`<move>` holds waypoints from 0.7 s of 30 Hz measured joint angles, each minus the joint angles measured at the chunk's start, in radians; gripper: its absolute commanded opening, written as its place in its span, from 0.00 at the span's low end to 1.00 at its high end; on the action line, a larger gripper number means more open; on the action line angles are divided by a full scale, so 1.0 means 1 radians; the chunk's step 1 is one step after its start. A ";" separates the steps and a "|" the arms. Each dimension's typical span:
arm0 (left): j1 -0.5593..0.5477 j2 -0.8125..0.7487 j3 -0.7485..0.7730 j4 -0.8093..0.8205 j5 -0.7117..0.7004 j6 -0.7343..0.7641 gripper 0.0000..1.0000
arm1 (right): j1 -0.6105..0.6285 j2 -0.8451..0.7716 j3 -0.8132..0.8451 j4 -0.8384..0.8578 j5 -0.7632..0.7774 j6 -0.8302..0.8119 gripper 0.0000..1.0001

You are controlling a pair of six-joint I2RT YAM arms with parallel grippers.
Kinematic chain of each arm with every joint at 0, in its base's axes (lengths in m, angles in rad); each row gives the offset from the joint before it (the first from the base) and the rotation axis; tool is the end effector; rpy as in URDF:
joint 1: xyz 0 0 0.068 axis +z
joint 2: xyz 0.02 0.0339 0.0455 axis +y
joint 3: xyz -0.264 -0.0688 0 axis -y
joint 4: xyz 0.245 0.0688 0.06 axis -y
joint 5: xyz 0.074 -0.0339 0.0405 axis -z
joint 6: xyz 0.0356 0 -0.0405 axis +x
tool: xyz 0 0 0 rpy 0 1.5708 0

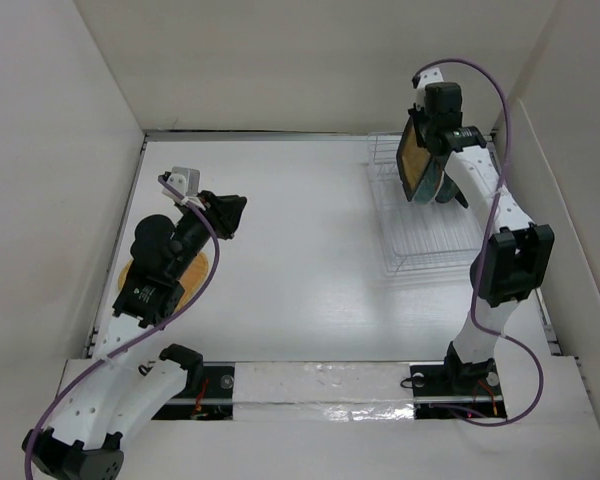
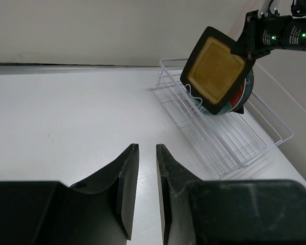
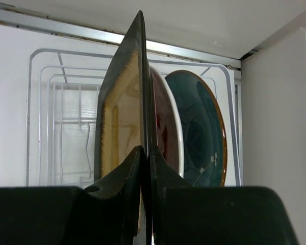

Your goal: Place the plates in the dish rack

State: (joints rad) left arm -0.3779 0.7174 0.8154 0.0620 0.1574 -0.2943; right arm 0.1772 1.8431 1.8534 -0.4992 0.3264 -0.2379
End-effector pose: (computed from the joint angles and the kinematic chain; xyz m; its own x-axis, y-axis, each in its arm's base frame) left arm 0.1530 -0.0667 0.3881 -0.0057 -0.3060 -0.9520 0.5293 0.8068 -0.2625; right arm 0.4257 0.0646 0.3797 -0.4756 -0.3119 -0.8225 -0.0004 0.9351 -0.3544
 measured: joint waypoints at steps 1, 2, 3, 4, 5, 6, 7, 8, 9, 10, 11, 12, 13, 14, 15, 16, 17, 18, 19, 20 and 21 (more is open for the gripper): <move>0.000 0.002 0.000 0.000 0.000 0.000 0.18 | 0.000 0.000 -0.009 0.012 -0.003 -0.002 0.00; 0.000 0.003 0.000 0.000 0.000 0.000 0.18 | 0.001 0.000 -0.019 0.026 -0.003 -0.002 0.00; 0.000 0.003 0.000 0.000 0.000 0.000 0.18 | 0.002 0.000 -0.027 0.046 -0.004 -0.003 0.00; 0.000 0.003 0.000 0.000 0.000 0.000 0.18 | 0.003 0.000 -0.042 0.058 -0.004 -0.004 0.00; 0.000 0.003 0.000 0.000 0.000 0.000 0.18 | 0.003 -0.002 -0.065 0.089 -0.005 -0.003 0.00; 0.000 0.003 0.000 0.000 0.000 0.000 0.18 | 0.003 -0.004 -0.084 0.116 -0.005 -0.003 0.00; 0.000 0.003 0.000 0.000 0.000 0.000 0.18 | 0.004 -0.006 -0.100 0.146 -0.004 -0.003 0.00; 0.000 0.003 0.000 0.000 0.000 0.000 0.18 | 0.006 -0.008 -0.116 0.175 -0.002 -0.005 0.00; 0.000 0.003 0.000 0.000 0.000 0.000 0.18 | 0.007 -0.012 -0.134 0.202 0.003 -0.007 0.00; 0.000 0.003 0.000 0.000 0.000 0.000 0.18 | 0.008 -0.019 -0.152 0.226 0.006 -0.007 0.00; 0.000 0.003 0.000 0.000 0.000 0.000 0.18 | 0.010 -0.026 -0.169 0.243 0.010 -0.008 0.00; 0.000 0.003 0.000 0.000 0.000 0.000 0.18 | 0.012 -0.038 -0.201 0.280 0.014 -0.009 0.00; 0.000 0.003 0.000 0.000 0.000 -0.001 0.18 | 0.013 -0.050 -0.232 0.310 0.019 -0.009 0.00; 0.000 0.003 0.000 0.000 0.001 -0.002 0.18 | 0.014 -0.061 -0.253 0.334 0.021 -0.008 0.00; 0.000 0.003 0.000 0.000 0.001 -0.003 0.18 | 0.015 -0.069 -0.270 0.350 0.022 -0.008 0.00; 0.000 0.004 0.000 0.000 0.001 -0.003 0.18 | 0.018 -0.076 -0.288 0.367 0.026 -0.008 0.00; 0.000 0.004 -0.001 0.001 0.001 -0.003 0.18 | 0.021 -0.082 -0.300 0.382 0.031 -0.007 0.00; 0.000 0.004 -0.002 0.001 0.001 -0.004 0.18 | 0.022 -0.084 -0.308 0.393 0.034 -0.008 0.00; 0.000 0.005 -0.002 0.000 0.002 -0.004 0.18 | 0.026 -0.085 -0.315 0.403 0.038 -0.011 0.00; 0.000 0.006 -0.002 0.001 0.004 -0.004 0.18 | 0.027 -0.085 -0.318 0.410 0.043 -0.013 0.00; 0.000 0.007 -0.003 0.001 0.005 -0.004 0.18 | 0.029 -0.085 -0.320 0.415 0.044 -0.015 0.00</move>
State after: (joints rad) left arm -0.3779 0.7246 0.8127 0.0628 0.1623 -0.2981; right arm 0.2058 1.7584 1.5330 -0.0837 0.3706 -0.2527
